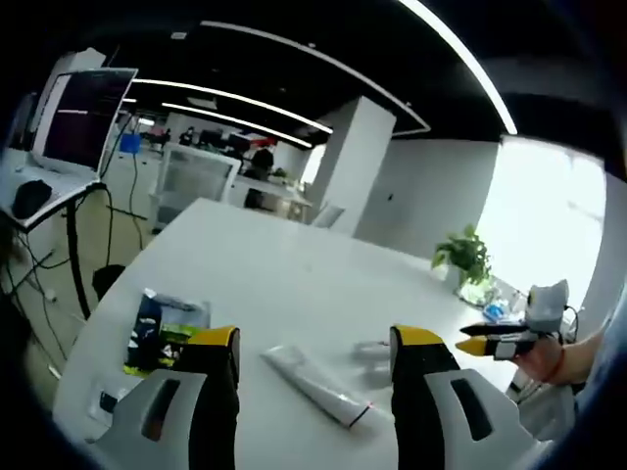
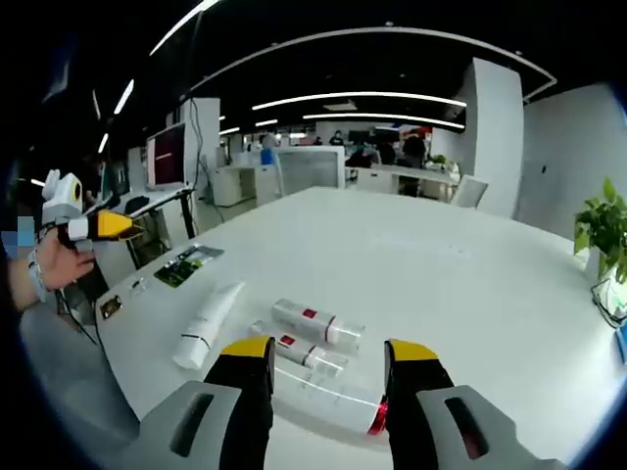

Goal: Arrange the skincare products in the storage area until every visible bottle or jar stands upright without overlapping.

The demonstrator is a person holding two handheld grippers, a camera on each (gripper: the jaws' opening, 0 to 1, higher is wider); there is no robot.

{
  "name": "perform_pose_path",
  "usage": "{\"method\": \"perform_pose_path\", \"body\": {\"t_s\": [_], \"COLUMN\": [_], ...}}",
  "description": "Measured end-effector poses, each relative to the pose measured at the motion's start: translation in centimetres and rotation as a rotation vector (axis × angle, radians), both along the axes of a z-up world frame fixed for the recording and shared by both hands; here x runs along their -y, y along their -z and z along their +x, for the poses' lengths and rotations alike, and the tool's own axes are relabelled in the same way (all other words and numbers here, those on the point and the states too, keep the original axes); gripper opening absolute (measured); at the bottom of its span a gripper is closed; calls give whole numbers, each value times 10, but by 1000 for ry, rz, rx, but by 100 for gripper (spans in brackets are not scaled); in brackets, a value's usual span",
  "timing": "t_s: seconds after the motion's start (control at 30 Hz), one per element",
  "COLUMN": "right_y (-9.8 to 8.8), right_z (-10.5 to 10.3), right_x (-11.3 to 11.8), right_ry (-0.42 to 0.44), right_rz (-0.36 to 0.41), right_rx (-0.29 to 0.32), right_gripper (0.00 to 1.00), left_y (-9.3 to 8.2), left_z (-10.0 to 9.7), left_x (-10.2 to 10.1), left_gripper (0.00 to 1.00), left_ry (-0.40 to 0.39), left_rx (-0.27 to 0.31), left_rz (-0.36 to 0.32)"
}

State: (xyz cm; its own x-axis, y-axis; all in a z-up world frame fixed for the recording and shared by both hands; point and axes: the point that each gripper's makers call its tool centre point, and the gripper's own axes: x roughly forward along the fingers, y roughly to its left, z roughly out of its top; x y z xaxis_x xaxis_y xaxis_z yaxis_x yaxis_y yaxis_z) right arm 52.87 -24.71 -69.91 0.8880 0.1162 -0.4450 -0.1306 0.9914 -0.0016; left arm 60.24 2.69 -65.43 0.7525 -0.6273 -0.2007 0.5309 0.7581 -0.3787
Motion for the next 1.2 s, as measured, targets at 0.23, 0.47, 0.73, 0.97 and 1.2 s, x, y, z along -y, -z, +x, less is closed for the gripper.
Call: {"method": "perform_pose_path", "body": {"t_s": [0.23,0.47,0.73,0.97,1.2], "right_y": [0,3,12,16,20], "right_z": [-2,-2,-4,-5,-4], "right_x": [0,2,3,0,0], "right_ry": [5,8,7,-18,-25], "right_rz": [-3,-5,1,-29,-36], "right_rx": [-5,-24,-63,-78,-93], "right_gripper": [40,40,39,38,38], "left_y": [-1,-5,-5,-2,0], "left_z": [-1,-4,-5,-6,-7], "left_x": [-1,-1,-2,1,1], "left_gripper": [56,55,54,54,54], "left_ry": [6,14,16,25,28], "left_rx": [-31,-18,-47,-54,-52], "left_rz": [-64,-64,-112,-96,-77]}}
